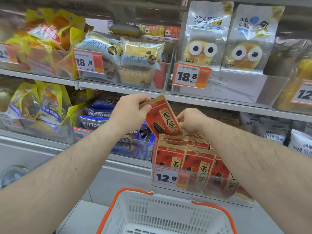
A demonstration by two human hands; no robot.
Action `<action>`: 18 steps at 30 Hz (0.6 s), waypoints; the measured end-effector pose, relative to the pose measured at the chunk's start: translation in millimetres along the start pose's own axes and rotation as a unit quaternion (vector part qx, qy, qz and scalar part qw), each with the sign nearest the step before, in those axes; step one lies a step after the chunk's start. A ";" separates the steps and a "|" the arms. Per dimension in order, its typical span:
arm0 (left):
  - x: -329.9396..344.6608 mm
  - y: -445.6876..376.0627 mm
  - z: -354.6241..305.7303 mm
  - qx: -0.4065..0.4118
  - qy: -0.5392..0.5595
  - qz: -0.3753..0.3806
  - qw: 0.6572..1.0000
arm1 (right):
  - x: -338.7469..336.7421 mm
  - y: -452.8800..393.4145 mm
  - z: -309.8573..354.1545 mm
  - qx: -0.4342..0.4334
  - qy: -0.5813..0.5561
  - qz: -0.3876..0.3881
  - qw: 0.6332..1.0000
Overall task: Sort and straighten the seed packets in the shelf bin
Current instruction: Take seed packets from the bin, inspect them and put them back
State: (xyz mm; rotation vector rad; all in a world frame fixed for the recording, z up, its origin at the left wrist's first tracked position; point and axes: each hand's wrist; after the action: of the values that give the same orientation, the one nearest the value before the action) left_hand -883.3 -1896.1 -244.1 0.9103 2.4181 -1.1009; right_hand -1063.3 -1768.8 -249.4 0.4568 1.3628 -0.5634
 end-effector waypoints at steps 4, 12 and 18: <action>-6.9 -2.7 -10.7 0.010 0.058 -0.069 0.996 | -6.5 4.7 8.2 0.028 -0.142 -0.092 0.985; -42.2 -3.2 -32.5 0.034 0.082 -0.166 0.982 | -34.4 45.2 48.9 0.011 -0.467 -0.065 0.882; -52.8 33.5 -39.5 -0.050 0.150 -0.078 0.984 | -24.5 72.8 57.7 -0.073 -0.493 0.034 0.866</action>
State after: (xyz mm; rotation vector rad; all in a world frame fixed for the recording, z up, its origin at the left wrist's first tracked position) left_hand -823.1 -1871.2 -209.1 0.9238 2.8051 -0.9395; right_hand -976.1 -1744.1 -217.5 0.0441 0.3900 -0.5151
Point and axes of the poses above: each hand's wrist, its own y-axis away from the middle knuckle, its own x-axis out of the palm, z = x × y, and after that the axes turned 6 degrees about y, right-handed
